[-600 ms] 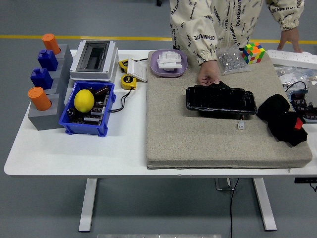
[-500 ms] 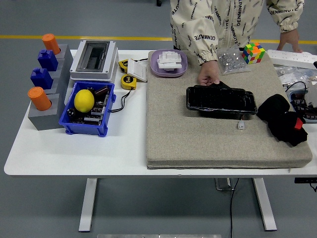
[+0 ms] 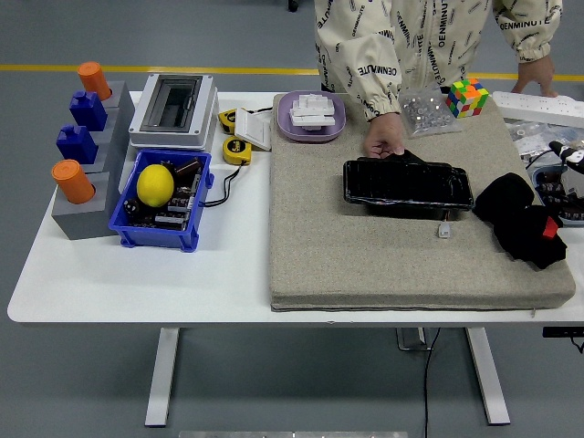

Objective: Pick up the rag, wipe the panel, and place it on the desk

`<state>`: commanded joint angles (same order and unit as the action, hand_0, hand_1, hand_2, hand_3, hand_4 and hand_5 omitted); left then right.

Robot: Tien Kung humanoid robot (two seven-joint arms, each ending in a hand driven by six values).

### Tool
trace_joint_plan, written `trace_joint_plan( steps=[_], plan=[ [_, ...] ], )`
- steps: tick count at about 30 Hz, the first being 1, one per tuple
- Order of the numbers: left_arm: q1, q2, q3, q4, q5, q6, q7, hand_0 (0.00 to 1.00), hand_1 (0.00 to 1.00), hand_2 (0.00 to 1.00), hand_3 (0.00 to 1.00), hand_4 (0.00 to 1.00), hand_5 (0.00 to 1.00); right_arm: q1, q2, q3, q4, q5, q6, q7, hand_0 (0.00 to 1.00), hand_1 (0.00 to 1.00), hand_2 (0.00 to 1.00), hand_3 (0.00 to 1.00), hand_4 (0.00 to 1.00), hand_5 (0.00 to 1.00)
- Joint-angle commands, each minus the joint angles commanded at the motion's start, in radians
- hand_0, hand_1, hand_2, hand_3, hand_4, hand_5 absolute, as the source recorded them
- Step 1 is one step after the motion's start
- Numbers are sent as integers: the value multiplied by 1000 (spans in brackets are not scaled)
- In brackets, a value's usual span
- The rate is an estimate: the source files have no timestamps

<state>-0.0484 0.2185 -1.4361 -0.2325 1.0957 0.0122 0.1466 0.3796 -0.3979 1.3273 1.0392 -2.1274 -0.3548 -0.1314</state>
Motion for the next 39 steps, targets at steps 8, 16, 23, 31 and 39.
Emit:
trace_joint_plan(
  steps=[8, 16, 23, 31, 39],
  plan=[
    [1, 1, -1, 0, 0, 0, 0, 604, 636, 636, 561, 630, 447, -5, 44, -4, -56, -10, -23, 11, 777, 758, 804, 809, 998, 764],
    [2, 0, 0, 2, -2, 0, 0, 604, 636, 637, 562, 631, 448, -8, 96, 13, -86, -22, -24, 6, 779, 757, 805, 811, 998, 760],
    [2, 0, 2, 1, -3, 0, 0, 605, 636, 637, 562, 632, 450, -20, 146, 21, -113, -30, -18, 4, 780, 757, 807, 811, 998, 760],
    [2, 1, 2, 2, -2, 0, 0, 605, 636, 637, 562, 631, 448, -33, 163, 1, -131, -24, -16, 7, 779, 757, 807, 811, 998, 758],
    [4, 1, 10, 1, -6, 0, 0, 604, 636, 638, 562, 631, 448, -36, 161, -6, -148, -16, -17, 7, 780, 758, 807, 812, 998, 756]
  ],
)
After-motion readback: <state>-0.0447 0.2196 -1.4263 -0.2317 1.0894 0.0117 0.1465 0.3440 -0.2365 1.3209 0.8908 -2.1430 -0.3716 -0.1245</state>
